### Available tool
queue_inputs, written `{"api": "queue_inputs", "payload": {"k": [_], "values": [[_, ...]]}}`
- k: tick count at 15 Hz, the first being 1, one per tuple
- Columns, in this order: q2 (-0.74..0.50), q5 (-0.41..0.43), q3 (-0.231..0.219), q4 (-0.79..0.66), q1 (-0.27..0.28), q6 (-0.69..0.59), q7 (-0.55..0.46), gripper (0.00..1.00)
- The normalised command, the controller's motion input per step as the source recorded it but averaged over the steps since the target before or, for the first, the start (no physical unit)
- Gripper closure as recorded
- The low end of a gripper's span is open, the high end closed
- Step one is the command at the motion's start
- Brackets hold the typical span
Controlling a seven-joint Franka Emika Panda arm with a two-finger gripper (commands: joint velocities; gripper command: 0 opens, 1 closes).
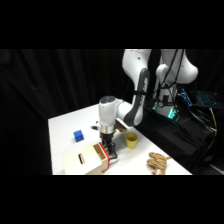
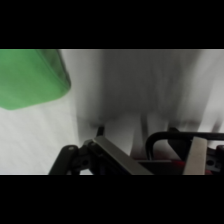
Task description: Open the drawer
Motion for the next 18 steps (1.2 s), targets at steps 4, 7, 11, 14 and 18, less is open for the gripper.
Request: {"api": "queue_inputs", "payload": {"k": [4, 7, 11, 14, 18], "values": [[-0.33, 0.039, -0.065, -0.49, -0.002, 0.12, -0.16, 0.0], [-0.35, 0.007, -0.089, -0.41, 0.022, 0.07, -0.15, 0.0], [-0.38, -0.036, -0.11, -0.34, 0.079, -0.01, -0.11, 0.0], [-0.38, -0.03, -0.062, -0.24, 0.06, -0.14, -0.12, 0.0], [-0.41, 0.003, 0.016, -0.18, 0.0, -0.27, -0.16, 0.0]]}}
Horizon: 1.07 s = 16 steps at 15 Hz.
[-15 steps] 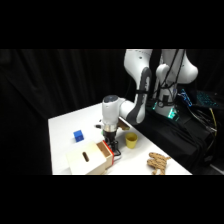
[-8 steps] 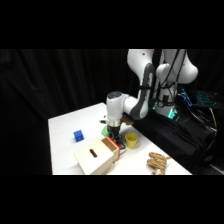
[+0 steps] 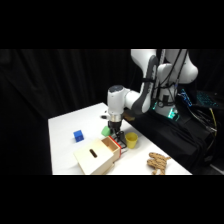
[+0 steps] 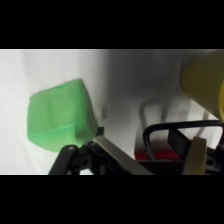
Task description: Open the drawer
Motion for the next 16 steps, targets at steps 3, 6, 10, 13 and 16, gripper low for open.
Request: {"api": "queue_inputs", "payload": {"k": [3, 6, 10, 13, 16], "values": [[-0.5, 0.063, 0.089, -0.16, -0.054, -0.46, -0.2, 0.0], [-0.6, 0.099, 0.078, -0.15, -0.055, -0.5, -0.2, 0.0], [-0.61, 0.152, 0.043, -0.07, -0.079, -0.51, -0.23, 0.0], [-0.42, 0.178, -0.004, 0.14, -0.076, -0.52, -0.23, 0.0], [-0.18, 0.169, -0.014, 0.24, -0.047, -0.4, -0.21, 0.0]]}}
